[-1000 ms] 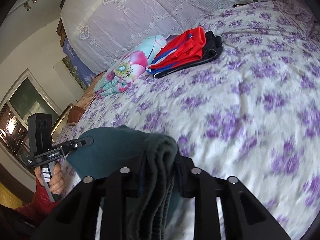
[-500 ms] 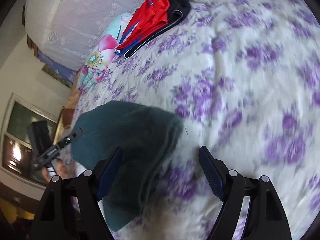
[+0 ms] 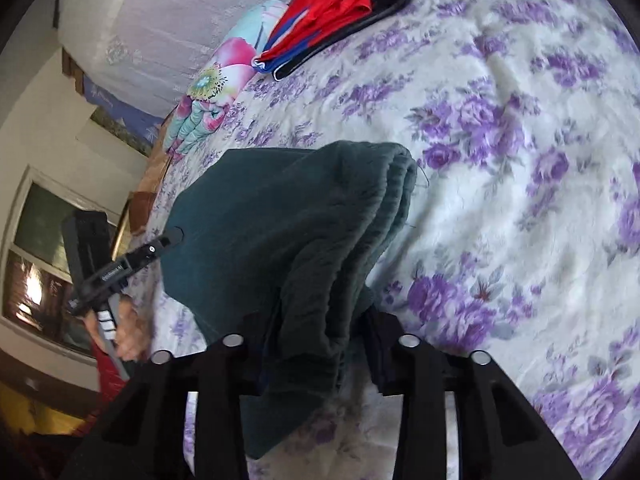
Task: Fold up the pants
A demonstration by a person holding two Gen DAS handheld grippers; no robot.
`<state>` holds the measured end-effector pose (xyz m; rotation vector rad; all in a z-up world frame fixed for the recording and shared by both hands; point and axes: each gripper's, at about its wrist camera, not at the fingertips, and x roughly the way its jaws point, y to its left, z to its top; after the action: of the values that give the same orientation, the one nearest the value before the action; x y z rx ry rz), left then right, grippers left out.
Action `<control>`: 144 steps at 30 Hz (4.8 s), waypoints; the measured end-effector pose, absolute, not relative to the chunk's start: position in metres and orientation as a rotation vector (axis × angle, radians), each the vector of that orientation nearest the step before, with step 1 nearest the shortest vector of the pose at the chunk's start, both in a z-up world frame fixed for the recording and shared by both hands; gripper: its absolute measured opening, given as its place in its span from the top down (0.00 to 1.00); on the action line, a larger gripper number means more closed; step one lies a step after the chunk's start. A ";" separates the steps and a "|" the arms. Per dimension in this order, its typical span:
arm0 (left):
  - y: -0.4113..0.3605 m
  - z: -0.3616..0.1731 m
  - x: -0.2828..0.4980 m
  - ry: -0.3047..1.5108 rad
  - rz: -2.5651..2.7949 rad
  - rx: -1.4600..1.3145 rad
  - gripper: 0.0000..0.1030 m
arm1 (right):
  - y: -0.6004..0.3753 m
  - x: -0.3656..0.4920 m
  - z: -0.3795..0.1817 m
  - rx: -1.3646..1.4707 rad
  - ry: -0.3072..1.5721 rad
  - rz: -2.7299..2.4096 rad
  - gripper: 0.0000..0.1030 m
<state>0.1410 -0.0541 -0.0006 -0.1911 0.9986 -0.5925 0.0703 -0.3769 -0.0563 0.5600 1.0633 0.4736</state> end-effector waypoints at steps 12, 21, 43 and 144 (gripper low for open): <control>-0.091 0.149 0.259 0.718 -0.527 -0.080 1.00 | -0.404 0.214 0.076 0.442 0.812 0.434 0.77; -0.094 0.063 0.266 0.951 -0.631 -0.226 1.00 | -0.394 0.284 0.084 0.326 0.849 0.420 0.77; -0.189 -0.024 0.206 1.078 -0.671 -0.407 0.28 | -0.445 0.272 0.056 0.432 0.859 0.362 0.77; -0.150 0.066 0.178 0.488 -0.100 0.036 0.05 | -0.344 0.156 0.046 0.107 0.326 -0.019 0.04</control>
<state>0.1777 -0.1505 0.0661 0.0356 0.4876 -0.1004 0.1555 -0.3439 0.0464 0.1073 0.3262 -0.0189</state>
